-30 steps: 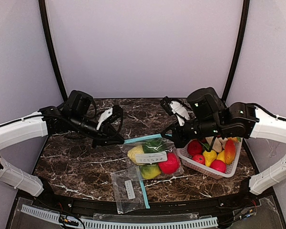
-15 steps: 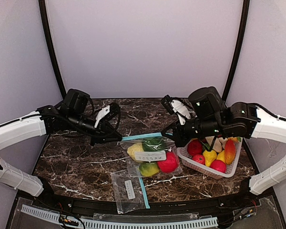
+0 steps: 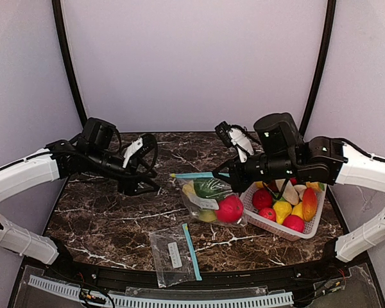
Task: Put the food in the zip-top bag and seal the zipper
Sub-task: Set the zipper food storage bag at the center of the board.
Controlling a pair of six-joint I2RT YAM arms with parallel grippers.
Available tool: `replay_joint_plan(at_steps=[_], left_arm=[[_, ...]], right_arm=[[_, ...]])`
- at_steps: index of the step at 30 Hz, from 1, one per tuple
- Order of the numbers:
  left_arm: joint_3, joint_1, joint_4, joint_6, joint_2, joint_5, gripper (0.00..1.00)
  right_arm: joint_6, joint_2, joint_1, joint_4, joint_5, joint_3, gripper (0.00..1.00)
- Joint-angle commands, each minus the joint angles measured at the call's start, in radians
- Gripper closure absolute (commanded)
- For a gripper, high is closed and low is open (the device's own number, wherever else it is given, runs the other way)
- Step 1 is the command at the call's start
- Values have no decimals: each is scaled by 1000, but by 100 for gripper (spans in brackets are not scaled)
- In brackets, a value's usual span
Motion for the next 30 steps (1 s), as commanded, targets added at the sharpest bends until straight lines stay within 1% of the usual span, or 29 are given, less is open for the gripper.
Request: replay_joint_plan(at_steps=[1,5,7,9,13,15,17,20,22,25,29,30], left_arm=[[6,19,15,-69,-60,76,27],[-33,81,109,-145,-121,109,18],[-41,114,129,-186,-132,99,16],[-36,135,127,-207,-127,66,15],[-20,153,111,-253,-101,-40,15],[-16,153,100,-278,-100,-116,15],[-20,152,85,-331,-113,-231,16],[-79,152,103,-410,-181,-281,16],[-132,152,123,-505,-238,-290,16],[-214,152,128,-591,-319,-312,16],[-298,152,127,-712,-395,-330,16],[-309,152,128,-744,-402,-325,16]], right_arm=[[15,87,-9,179,-52,55,100],[11,193,-17,195,-24,142,100],[22,236,-43,205,-27,175,100],[34,275,-78,238,-80,198,100],[54,366,-148,268,-174,265,100],[81,409,-192,268,-205,286,100],[132,454,-258,268,-246,283,100],[230,504,-349,269,-339,253,100],[279,524,-392,268,-368,229,99],[298,524,-419,268,-367,197,83],[300,484,-428,258,-313,174,42],[292,469,-427,250,-288,172,34]])
